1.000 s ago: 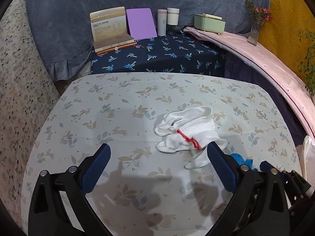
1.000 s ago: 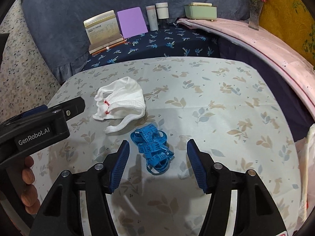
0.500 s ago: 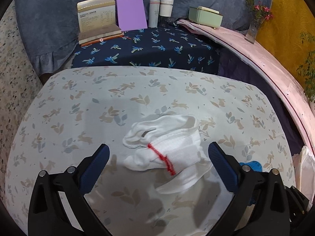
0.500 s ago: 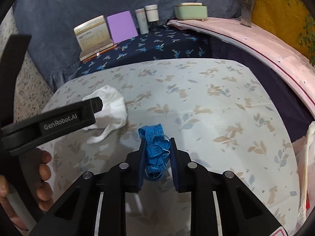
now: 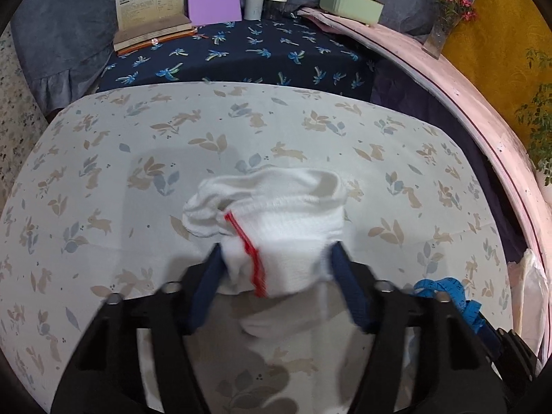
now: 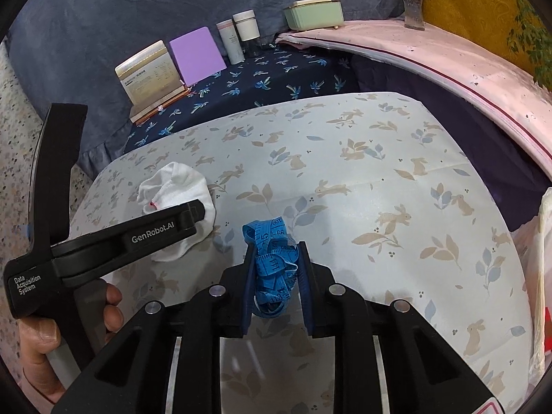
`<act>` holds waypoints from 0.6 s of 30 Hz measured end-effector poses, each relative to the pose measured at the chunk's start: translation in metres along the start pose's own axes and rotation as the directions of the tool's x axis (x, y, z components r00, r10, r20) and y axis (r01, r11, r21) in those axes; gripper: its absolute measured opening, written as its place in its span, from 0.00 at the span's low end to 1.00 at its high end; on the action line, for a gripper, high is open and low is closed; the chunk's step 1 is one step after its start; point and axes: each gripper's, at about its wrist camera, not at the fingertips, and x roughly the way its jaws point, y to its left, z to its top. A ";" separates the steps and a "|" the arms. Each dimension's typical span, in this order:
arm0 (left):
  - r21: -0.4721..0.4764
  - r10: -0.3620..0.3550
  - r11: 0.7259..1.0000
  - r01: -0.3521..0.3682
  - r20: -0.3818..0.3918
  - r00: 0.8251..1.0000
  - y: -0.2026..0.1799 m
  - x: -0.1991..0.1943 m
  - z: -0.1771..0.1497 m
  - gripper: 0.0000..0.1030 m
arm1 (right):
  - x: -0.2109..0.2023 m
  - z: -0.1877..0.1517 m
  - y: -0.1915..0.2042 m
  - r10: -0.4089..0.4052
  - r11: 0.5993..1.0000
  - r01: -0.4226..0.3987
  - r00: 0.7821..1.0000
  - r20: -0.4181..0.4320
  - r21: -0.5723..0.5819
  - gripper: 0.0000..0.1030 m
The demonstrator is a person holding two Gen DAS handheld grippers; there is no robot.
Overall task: Collect trash
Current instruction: 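Grasp the blue tape measure with the right gripper while the left grasps the white socks, then carry the socks and tape measure over the wastebasket and release both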
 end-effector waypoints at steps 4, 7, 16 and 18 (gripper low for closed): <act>0.003 -0.031 1.000 0.031 -0.019 0.999 -0.006 -0.004 -0.002 0.21 | -0.003 -0.002 -0.004 0.003 1.000 -0.003 1.000 0.001 0.014 0.20; 0.010 -0.038 0.999 0.039 -0.015 0.999 -0.013 -0.012 -0.005 0.15 | -0.008 -0.002 -0.006 0.007 1.000 -0.007 1.000 0.010 0.021 0.20; 0.062 -0.070 0.996 0.068 0.022 0.997 -0.047 -0.049 -0.016 0.14 | -0.042 -0.004 -0.016 0.008 0.999 -0.011 0.998 0.063 0.045 0.20; 0.075 -0.078 0.994 0.075 0.031 0.996 -0.055 -0.058 -0.018 0.14 | -0.053 -0.005 -0.019 0.006 0.999 -0.010 0.997 0.078 0.053 0.20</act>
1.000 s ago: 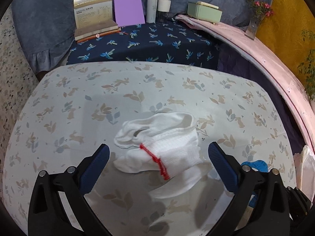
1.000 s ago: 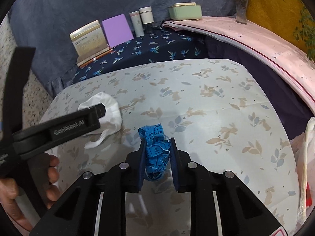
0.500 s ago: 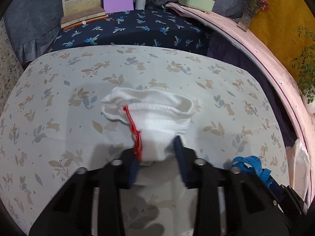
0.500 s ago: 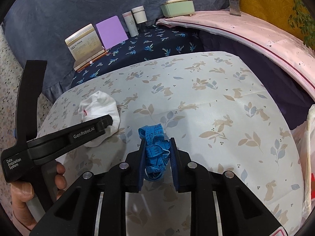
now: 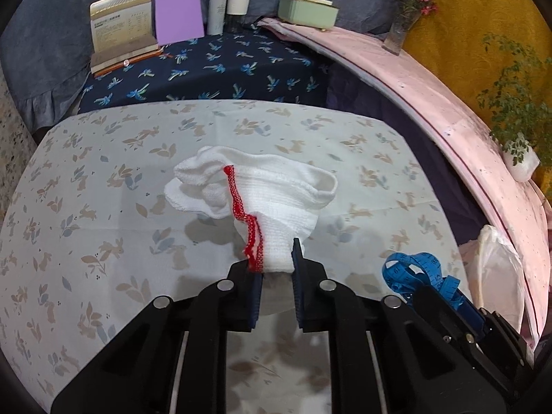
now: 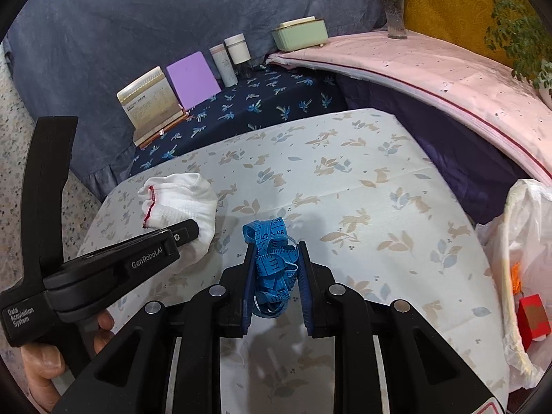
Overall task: Collect trash
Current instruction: 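Carry the socks and tape measure over the wastebasket and release both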
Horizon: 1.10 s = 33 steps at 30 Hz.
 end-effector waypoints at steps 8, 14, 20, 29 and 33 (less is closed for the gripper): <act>0.057 -0.028 0.998 0.026 0.023 0.999 -0.042 -0.027 -0.012 0.14 | -0.041 -0.002 -0.021 -0.014 1.000 0.013 0.998 0.057 0.029 0.21; 0.112 -0.048 0.993 0.044 0.035 0.998 -0.078 -0.044 -0.025 0.14 | -0.071 -0.008 -0.044 -0.034 0.998 0.028 0.995 0.097 0.061 0.20; 0.166 -0.076 0.984 0.069 0.036 0.996 -0.113 -0.058 -0.040 0.14 | -0.098 -0.017 -0.070 -0.063 0.994 0.050 0.989 0.132 0.099 0.21; 0.240 -0.117 0.965 0.105 0.034 0.993 -0.159 -0.074 -0.058 0.14 | -0.133 -0.029 -0.106 -0.110 0.984 0.081 0.978 0.178 0.162 0.21; 0.266 -0.134 0.956 0.120 0.033 0.990 -0.177 -0.079 -0.063 0.14 | -0.144 -0.032 -0.123 -0.134 0.977 0.097 0.972 0.193 0.191 0.21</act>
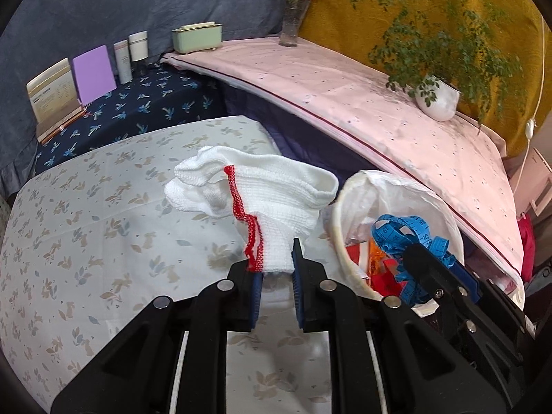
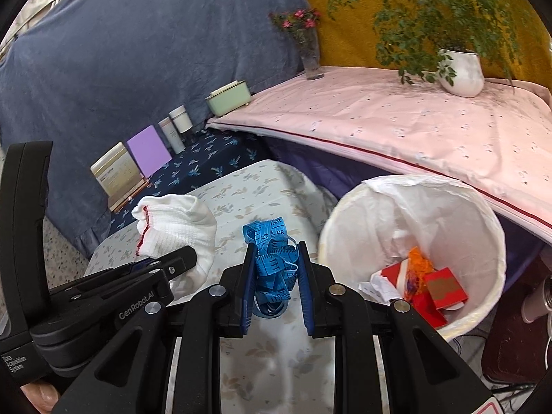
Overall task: Collect trash
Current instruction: 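Carry the socks and tape measure over the wastebasket and release both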
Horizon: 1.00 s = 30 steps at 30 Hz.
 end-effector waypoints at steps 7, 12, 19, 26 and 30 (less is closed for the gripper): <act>0.037 -0.025 0.999 0.025 -0.006 1.000 -0.027 0.002 -0.001 0.14 | -0.014 0.003 -0.026 -0.031 0.999 0.031 0.999 0.026 0.031 0.21; 0.055 -0.042 0.998 0.042 -0.014 0.999 -0.044 0.004 0.000 0.14 | -0.019 0.004 -0.040 -0.049 0.998 0.047 0.998 0.036 0.049 0.20; 0.087 -0.050 0.995 0.052 -0.025 0.998 -0.064 0.011 0.001 0.14 | -0.024 0.006 -0.062 -0.069 0.994 0.065 0.996 0.048 0.086 0.20; 0.118 -0.067 0.991 0.071 -0.036 0.997 -0.083 0.018 0.003 0.15 | -0.026 0.006 -0.082 -0.093 0.989 0.086 0.994 0.049 0.121 0.21; 0.129 -0.079 0.988 0.084 -0.047 0.996 -0.090 0.023 0.004 0.15 | -0.026 0.007 -0.091 -0.106 0.986 0.098 0.993 0.050 0.135 0.21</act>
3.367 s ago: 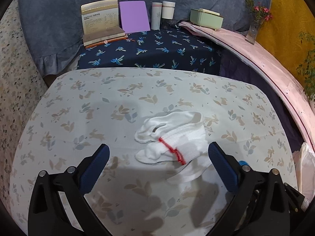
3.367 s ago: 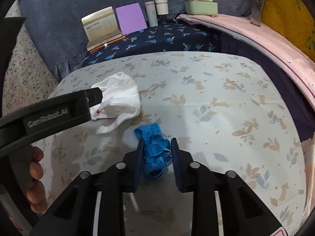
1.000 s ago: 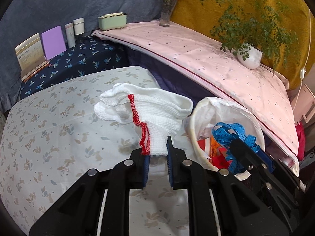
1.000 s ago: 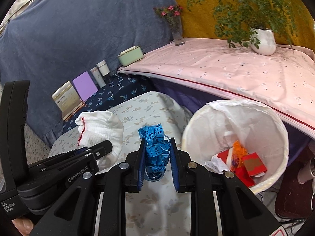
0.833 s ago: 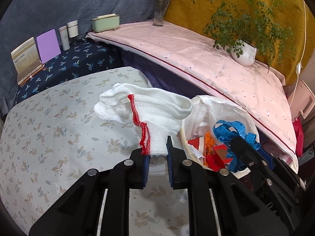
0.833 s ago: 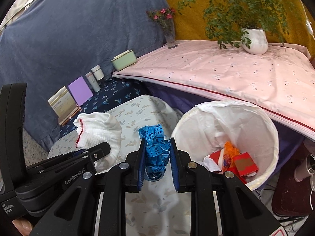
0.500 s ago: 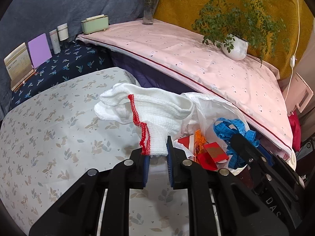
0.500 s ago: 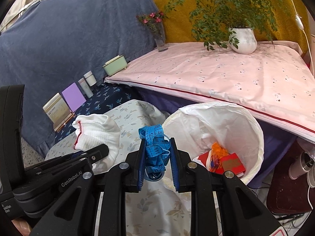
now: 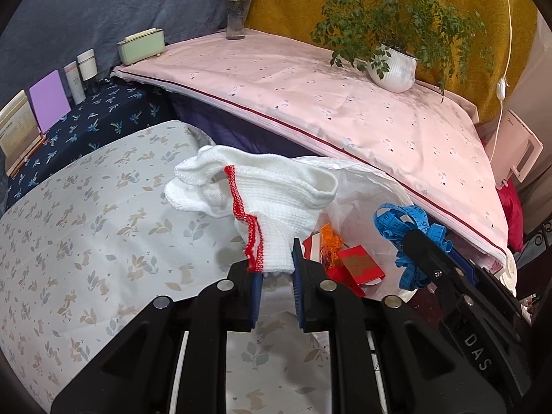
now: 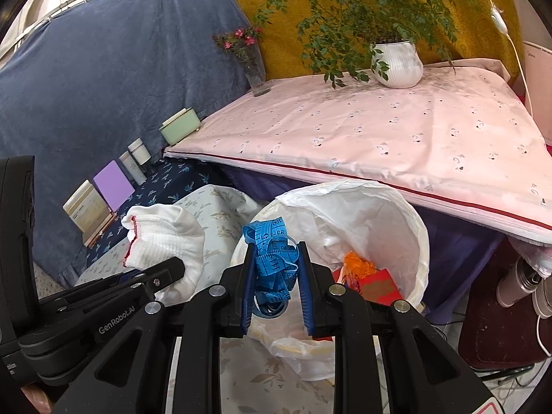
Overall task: Collect trash
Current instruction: 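Carry the socks and tape measure over the wastebasket and release both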
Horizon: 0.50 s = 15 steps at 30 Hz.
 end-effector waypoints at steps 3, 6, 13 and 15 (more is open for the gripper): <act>0.004 -0.018 1.000 0.018 -0.011 1.000 -0.006 0.007 0.002 0.15 | 0.001 0.001 -0.008 -0.010 1.000 0.010 1.000 -0.001 0.012 0.21; 0.010 -0.030 0.999 0.030 -0.017 0.999 -0.010 0.012 0.005 0.15 | 0.004 0.003 -0.015 -0.019 1.000 0.019 1.000 -0.004 0.022 0.21; 0.015 -0.051 0.999 0.052 -0.026 0.998 -0.017 0.023 0.009 0.16 | 0.012 0.006 -0.023 -0.033 0.999 0.033 0.999 -0.016 0.034 0.21; 0.013 -0.054 0.998 0.055 -0.026 0.998 -0.017 0.025 0.010 0.17 | 0.015 0.006 -0.025 -0.035 0.999 0.036 0.999 -0.021 0.036 0.22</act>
